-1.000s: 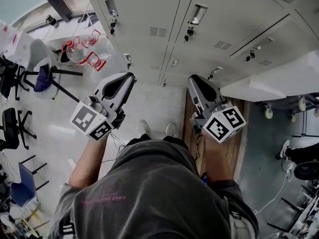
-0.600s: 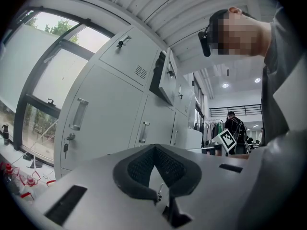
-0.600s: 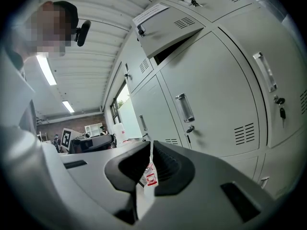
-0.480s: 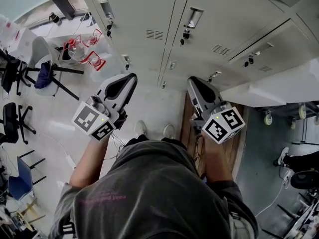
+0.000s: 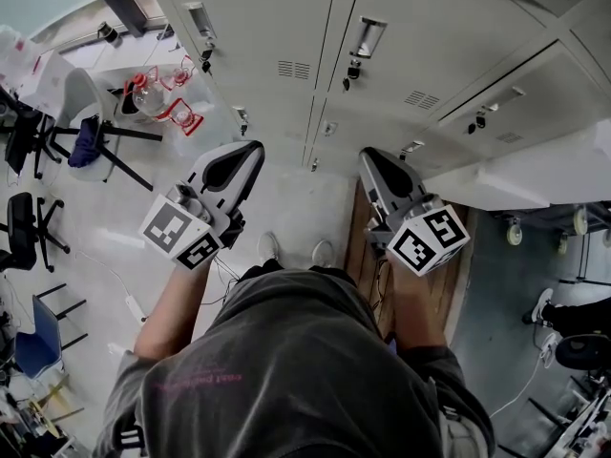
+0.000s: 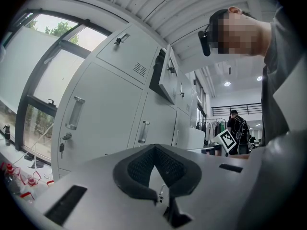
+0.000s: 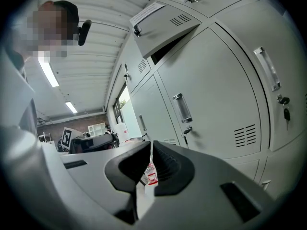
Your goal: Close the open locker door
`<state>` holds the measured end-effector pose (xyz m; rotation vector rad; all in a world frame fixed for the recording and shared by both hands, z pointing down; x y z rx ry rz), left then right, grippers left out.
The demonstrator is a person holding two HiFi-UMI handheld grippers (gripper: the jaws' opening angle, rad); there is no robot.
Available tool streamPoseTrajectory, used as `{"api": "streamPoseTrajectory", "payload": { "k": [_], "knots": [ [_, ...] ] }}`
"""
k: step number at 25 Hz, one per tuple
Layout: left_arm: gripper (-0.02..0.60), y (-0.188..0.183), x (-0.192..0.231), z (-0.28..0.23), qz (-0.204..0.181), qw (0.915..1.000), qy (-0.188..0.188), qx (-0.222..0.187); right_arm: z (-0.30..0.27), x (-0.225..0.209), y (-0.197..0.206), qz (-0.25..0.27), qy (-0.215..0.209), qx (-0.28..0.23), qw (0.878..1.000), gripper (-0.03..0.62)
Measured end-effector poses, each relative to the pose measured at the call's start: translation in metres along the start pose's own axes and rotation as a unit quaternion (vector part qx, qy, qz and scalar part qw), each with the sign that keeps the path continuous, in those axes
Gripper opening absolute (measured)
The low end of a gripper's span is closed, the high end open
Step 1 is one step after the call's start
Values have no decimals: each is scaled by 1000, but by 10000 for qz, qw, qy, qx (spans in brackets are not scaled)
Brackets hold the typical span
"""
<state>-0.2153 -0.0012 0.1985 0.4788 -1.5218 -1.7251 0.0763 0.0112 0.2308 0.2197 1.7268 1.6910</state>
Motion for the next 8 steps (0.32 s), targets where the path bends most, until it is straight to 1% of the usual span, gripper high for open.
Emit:
{"api": "streamPoseTrajectory", "payload": {
  "k": [8],
  "knots": [
    [14,2,4,-2,8,10000,-59,15,-8,-4,2,-30,-63,45,10000,31]
  ]
}}
Point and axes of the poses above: the fingertips, and each gripper's own axes: z backward along the fingers, x to its left, y out of its underside, the point moved 9 cm from there along z, backward along the fingers, and after that the axes turned 11 degrees about -x, right-handed, at the moved point
